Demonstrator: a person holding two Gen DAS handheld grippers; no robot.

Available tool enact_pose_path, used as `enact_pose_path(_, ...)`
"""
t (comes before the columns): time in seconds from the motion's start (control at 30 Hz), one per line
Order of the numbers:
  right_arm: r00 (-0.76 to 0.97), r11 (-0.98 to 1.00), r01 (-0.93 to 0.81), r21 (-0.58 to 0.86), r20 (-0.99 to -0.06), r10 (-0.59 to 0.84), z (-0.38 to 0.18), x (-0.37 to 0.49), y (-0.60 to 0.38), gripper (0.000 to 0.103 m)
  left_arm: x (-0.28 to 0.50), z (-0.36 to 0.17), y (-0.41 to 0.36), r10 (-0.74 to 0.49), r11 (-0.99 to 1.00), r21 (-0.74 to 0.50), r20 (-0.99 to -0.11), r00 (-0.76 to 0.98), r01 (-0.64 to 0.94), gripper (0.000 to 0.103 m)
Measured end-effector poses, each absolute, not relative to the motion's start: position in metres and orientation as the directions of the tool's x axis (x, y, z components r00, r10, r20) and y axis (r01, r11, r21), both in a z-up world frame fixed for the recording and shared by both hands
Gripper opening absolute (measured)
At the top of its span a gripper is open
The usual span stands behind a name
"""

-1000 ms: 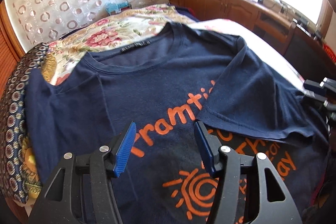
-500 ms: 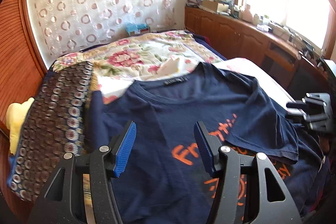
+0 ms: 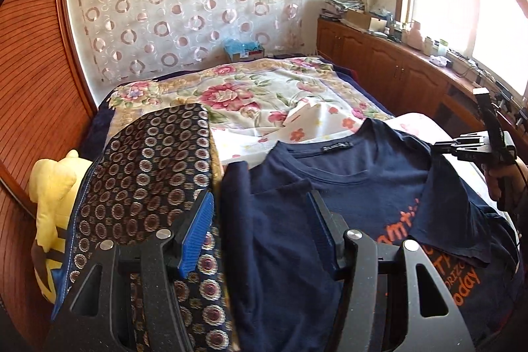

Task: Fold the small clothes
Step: 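Move both grippers to the navy shirt's hem, then close both grippers on the shirt hem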

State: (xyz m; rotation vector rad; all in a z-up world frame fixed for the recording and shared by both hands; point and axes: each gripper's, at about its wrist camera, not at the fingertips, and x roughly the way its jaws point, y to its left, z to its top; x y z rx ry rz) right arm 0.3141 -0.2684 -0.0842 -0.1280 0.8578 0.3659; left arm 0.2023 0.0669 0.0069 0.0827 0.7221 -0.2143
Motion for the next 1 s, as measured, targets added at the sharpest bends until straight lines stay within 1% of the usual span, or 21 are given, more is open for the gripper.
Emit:
enact_pose_path(0.07, 0.623, 0.918, -0.396, 0.017, -0.730, 0.282, -0.074, 0.323, -0.261, 0.007, 0.206, 0.006, 0.071, -0.158, 0.977, 0.004, -0.664, 0.730, 0.215, 0.059)
enact_pose_path(0.2, 0.720, 0.895, -0.446, -0.023, -0.604, 0.343, -0.043, 0.315, -0.249, 0.006, 0.214, 0.007, 0.075, -0.146, 0.979, 0.013, -0.662, 0.736, 0.205, 0.059)
enact_pose_path(0.23, 0.727, 0.892, -0.450, -0.034, -0.594, 0.345, -0.039, 0.316, -0.245, 0.006, 0.216, 0.007, 0.076, -0.142, 0.979, 0.015, -0.663, 0.735, 0.203, 0.059)
enact_pose_path(0.4, 0.715, 0.895, -0.435, -0.094, -0.640, 0.280, -0.052, 0.330, -0.235, 0.006, 0.227, 0.001, 0.079, -0.141, 0.977, 0.022, -0.681, 0.719, 0.212, 0.059)
enact_pose_path(0.47, 0.710, 0.895, -0.437, -0.096, -0.647, 0.277, -0.054, 0.330, -0.238, 0.007, 0.230, 0.000, 0.078, -0.156, 0.973, 0.017, -0.684, 0.713, 0.230, 0.054)
enact_pose_path(0.53, 0.717, 0.903, -0.415, -0.108, -0.651, 0.251, -0.056, 0.333, -0.241, 0.018, 0.233, -0.001, 0.074, -0.165, 0.971, 0.013, -0.689, 0.705, 0.240, 0.050)
enact_pose_path(0.57, 0.719, 0.907, -0.406, -0.107, -0.650, 0.245, -0.055, 0.336, -0.239, 0.021, 0.235, -0.002, 0.072, -0.171, 0.968, 0.012, -0.693, 0.700, 0.249, 0.049)
enact_pose_path(0.63, 0.731, 0.918, -0.381, -0.111, -0.644, 0.225, -0.045, 0.337, -0.237, 0.035, 0.238, -0.006, 0.066, -0.165, 0.966, 0.025, -0.703, 0.692, 0.256, 0.049)
enact_pose_path(0.73, 0.738, 0.927, -0.360, -0.101, -0.638, 0.217, -0.044, 0.329, -0.243, 0.046, 0.249, -0.016, 0.061, -0.121, 0.969, 0.061, -0.729, 0.674, 0.240, 0.049)
enact_pose_path(0.93, 0.699, 0.926, -0.372, -0.066, -0.676, 0.233, -0.053, 0.321, -0.247, 0.048, 0.263, -0.027, 0.064, -0.103, 0.974, 0.056, -0.753, 0.650, 0.219, 0.049)
enact_pose_path(1.0, 0.673, 0.919, -0.391, -0.036, -0.692, 0.259, -0.054, 0.322, -0.245, 0.048, 0.267, -0.030, 0.063, -0.095, 0.974, 0.064, -0.759, 0.644, 0.219, 0.049)
